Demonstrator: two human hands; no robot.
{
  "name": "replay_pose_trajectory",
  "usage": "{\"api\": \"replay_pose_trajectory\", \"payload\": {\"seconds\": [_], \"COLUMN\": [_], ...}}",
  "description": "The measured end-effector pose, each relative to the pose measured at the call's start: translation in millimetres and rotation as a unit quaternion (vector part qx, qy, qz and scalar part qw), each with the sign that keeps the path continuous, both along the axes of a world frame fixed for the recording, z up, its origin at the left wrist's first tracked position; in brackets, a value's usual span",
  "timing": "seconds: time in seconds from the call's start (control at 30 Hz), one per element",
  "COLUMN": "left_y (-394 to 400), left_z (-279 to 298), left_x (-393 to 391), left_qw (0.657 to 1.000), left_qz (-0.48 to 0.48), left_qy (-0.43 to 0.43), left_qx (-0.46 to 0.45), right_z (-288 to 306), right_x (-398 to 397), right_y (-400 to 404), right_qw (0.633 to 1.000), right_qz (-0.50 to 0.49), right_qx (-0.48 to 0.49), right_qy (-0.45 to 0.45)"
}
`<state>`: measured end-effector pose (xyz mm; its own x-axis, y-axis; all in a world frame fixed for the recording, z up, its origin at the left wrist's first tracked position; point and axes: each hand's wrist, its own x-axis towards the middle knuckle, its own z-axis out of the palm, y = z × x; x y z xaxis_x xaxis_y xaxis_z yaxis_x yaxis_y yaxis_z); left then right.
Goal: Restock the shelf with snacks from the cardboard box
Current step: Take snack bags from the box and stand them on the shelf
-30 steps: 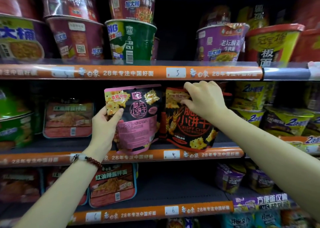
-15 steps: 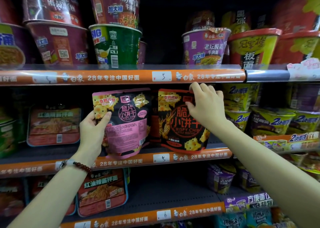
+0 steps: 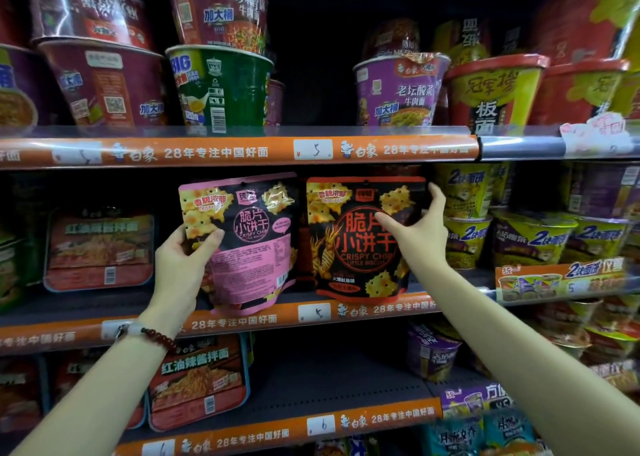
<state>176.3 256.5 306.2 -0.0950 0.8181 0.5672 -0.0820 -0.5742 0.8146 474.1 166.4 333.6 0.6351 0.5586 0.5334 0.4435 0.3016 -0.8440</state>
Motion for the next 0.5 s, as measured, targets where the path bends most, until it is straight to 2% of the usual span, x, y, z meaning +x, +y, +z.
{"api": "replay_pose_trajectory", "payload": {"seconds": [0.1, 0.33, 0.5], "left_y": [-5.4, -2.9, 16.0], "left_z": [-8.5, -16.2, -5.2], "left_x": [4.8, 5.2, -4.9], "left_qw": [0.999, 0.987, 0.995], "left_qz": [-0.008, -0.107, -0.028], "left_qy": [0.048, 0.055, 0.050], "left_qx": [-0.023, -0.105, -0.082], "right_z": [-17.9, -24.5, -26.9], "right_x": [-4.1, 3.0, 17.5], "right_y": [2.8, 4.0, -1.7], "right_qw": [0.995, 0.971, 0.947], "right_qz": [0.045, 0.209, 0.293], "right_qx": [-0.042, -0.045, -0.068], "right_qy": [0.078, 0.110, 0.114]}}
